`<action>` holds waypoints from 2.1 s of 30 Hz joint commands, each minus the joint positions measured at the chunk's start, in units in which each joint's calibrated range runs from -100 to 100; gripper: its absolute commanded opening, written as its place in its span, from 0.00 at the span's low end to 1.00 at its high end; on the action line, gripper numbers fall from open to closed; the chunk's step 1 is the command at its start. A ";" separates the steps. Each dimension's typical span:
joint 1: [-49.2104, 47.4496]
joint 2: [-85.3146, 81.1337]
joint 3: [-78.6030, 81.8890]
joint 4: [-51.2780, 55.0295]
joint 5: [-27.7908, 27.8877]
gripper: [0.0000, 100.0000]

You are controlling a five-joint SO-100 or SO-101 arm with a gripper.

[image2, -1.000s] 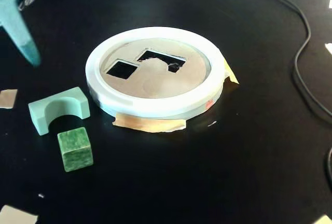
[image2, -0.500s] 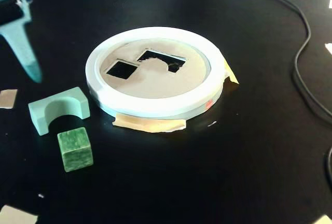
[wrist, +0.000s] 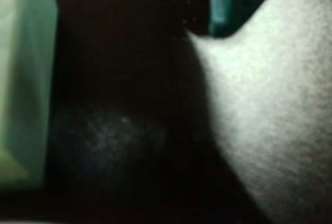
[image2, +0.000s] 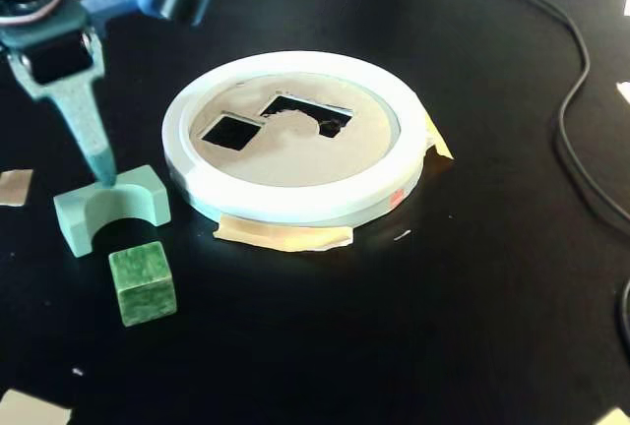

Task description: Pick up the U shape block and drop it in corresponding U shaped hole

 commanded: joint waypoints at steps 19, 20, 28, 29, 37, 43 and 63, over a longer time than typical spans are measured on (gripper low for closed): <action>2.03 12.05 -1.37 -9.82 0.44 0.78; 2.03 12.05 -1.37 -9.82 0.44 0.78; 2.16 12.05 -1.37 -9.82 0.44 0.49; 2.66 11.96 -1.37 -9.82 0.44 0.43; 9.90 11.24 -1.28 -9.82 0.39 0.11; 9.90 11.96 -1.28 -9.82 0.39 0.02; 8.28 -8.73 -5.02 -8.21 -0.10 0.03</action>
